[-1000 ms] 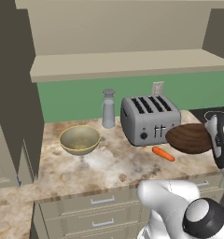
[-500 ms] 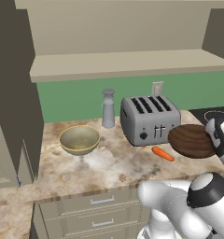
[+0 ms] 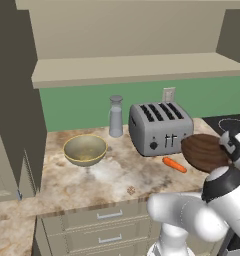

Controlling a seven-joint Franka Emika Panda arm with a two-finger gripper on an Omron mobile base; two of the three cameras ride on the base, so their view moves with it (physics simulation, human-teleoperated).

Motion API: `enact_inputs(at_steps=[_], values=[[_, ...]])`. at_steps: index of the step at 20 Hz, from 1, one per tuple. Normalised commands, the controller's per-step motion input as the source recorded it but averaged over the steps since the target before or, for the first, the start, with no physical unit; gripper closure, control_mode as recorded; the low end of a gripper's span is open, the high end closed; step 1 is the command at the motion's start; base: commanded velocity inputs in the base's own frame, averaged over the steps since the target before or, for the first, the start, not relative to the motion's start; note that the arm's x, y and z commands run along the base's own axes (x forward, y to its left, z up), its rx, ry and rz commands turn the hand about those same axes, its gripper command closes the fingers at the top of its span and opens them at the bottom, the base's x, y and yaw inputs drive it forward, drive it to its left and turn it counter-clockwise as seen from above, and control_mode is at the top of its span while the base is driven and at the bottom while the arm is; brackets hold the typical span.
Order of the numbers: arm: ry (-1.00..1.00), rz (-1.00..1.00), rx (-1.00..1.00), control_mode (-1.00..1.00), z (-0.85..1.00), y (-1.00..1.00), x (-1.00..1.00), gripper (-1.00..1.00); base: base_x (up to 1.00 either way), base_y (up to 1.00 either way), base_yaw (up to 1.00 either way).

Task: Pick both bowls and place them on the counter. Then place the carrot in one bowl and place the sugar cube in the other bowl.

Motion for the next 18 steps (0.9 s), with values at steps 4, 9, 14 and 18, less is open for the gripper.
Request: enact_inputs(at_steps=[4,9,14,18], values=[[0.13,-0.02,0.01,-1.0,-0.34,0.0,-0.05,1.0,0.0,0.0,0.0],[0.07,-0.02,0.01,-1.0,-0.32,-0.05,-0.03,1.0,0.0,0.0,0.0],[0.01,-0.03,0.02,-1.0,-0.26,-0.13,-0.02,1.0,0.0,0.0,0.0],[0.01,-0.03,0.02,-1.0,-0.21,-0.17,0.0,1.0,0.0,0.0,0.0]])
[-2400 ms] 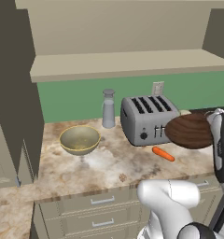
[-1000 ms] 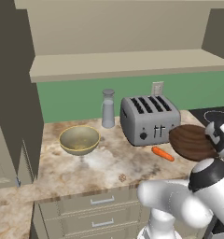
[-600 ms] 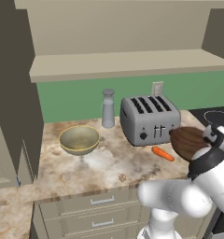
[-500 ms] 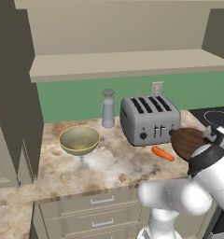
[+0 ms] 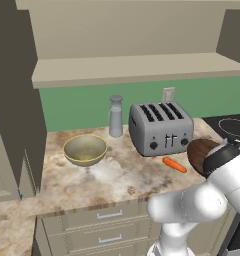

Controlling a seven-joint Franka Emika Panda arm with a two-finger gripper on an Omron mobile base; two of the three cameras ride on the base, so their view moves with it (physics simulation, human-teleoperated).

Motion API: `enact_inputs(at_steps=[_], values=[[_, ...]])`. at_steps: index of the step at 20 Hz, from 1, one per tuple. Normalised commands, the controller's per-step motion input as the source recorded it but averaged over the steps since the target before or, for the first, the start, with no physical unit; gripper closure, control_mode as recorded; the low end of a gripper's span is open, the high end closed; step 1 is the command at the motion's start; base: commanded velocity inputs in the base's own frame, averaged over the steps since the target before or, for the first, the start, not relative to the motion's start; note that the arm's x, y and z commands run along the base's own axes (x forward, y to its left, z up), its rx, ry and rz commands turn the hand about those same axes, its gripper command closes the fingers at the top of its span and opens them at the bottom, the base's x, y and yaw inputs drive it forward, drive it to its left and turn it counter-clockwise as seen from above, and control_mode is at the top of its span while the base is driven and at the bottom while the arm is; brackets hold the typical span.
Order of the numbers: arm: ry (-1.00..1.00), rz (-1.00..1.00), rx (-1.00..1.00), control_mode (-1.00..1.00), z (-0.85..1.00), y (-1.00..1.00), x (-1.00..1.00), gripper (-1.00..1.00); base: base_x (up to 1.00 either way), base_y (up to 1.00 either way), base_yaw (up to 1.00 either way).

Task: Pick both bowls and place them on the counter. Then place the carrot in one bowl and place the sugar cube in the other bowl.

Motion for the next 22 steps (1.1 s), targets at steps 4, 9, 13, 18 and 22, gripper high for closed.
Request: enact_inputs(at_steps=[4,9,13,18,22], values=[[0.03,-0.03,0.03,-1.0,-0.13,-0.15,0.06,1.0,0.0,0.0,0.0],[0.02,-0.02,0.01,-1.0,-0.01,-0.11,0.11,1.0,0.0,0.0,0.0],[0.0,-0.01,0.0,-1.0,0.0,0.0,0.03,1.0,0.0,0.0,0.0],[0.0,0.0,0.03,-1.0,0.0,0.03,0.0,-1.0,0.0,0.0,0.0],[0.0,0.0,0.05,-1.0,0.03,0.06,0.0,-1.0,0.0,0.0,0.0]])
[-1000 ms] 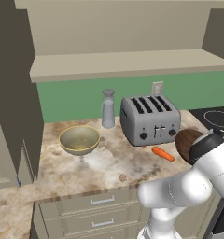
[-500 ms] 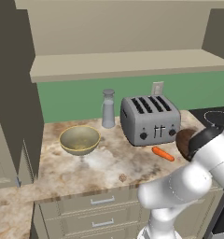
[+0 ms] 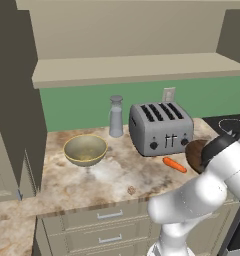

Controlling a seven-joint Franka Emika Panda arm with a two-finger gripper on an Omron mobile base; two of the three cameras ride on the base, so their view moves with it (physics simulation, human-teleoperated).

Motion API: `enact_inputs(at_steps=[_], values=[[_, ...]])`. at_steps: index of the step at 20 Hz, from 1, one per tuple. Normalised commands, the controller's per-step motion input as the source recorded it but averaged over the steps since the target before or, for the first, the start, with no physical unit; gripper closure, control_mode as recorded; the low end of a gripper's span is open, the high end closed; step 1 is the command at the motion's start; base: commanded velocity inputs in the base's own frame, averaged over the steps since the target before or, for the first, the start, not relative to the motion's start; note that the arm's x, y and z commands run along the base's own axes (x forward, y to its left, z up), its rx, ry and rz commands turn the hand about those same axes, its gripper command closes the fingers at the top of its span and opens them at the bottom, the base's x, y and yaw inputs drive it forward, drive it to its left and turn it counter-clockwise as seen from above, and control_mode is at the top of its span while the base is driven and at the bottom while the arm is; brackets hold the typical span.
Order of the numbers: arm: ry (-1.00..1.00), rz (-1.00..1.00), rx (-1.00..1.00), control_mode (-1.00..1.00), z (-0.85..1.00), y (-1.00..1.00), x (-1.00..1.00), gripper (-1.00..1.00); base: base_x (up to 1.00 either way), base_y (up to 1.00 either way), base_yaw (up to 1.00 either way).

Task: Pick both bowls and place them on the counter. Then place the carrot in one bowl and place the sugar cube in the other bowl.

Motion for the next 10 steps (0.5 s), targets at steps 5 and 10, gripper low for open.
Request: enact_inputs(at_steps=[5,10], values=[[0.0,0.0,0.01,-1.0,0.15,0.12,0.0,-1.0,0.0,0.0,0.0],[0.0,0.0,0.0,-1.0,0.3,0.11,0.0,-1.0,0.0,0.0,0.0]])
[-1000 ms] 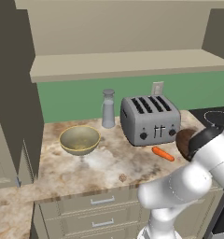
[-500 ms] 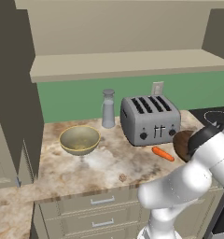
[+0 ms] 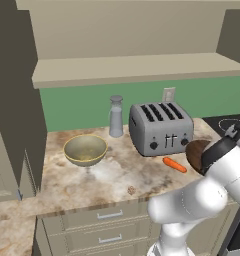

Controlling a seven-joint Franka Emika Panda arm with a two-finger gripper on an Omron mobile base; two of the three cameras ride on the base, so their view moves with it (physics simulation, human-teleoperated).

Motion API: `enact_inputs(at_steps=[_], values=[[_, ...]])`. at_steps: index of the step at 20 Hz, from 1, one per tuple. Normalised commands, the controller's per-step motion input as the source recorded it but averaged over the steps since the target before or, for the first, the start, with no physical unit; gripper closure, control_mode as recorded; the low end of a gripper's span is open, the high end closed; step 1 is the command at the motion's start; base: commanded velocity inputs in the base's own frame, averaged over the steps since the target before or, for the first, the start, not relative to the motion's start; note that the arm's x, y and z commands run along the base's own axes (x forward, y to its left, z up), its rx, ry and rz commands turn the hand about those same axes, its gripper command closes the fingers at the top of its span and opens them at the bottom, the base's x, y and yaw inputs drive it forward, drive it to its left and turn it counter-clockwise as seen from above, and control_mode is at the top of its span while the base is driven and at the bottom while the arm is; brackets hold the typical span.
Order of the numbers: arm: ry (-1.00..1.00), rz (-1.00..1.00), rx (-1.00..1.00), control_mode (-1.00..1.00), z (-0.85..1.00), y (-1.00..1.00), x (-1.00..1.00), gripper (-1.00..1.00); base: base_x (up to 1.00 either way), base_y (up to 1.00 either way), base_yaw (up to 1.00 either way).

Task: Pick both bowls and place them on the counter. Then place the carrot in one bowl and place the sugar cube in the other bowl.

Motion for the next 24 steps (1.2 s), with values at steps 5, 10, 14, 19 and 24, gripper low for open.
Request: enact_inputs(at_steps=[5,10,14,19,24], values=[[0.0,0.01,0.0,-1.0,0.4,0.23,-0.07,-1.0,0.0,0.0,0.0],[-0.04,0.09,0.0,-1.0,0.38,0.37,-0.19,-1.0,0.0,0.0,0.0],[-0.08,0.15,-0.02,-1.0,0.37,0.38,-0.16,-1.0,0.0,0.0,0.0],[-0.03,0.23,-0.02,-1.0,0.31,0.45,-0.12,-1.0,0.0,0.0,0.0],[-0.03,0.33,-0.07,-1.0,0.21,0.62,-0.01,-1.0,0.0,0.0,0.0]])
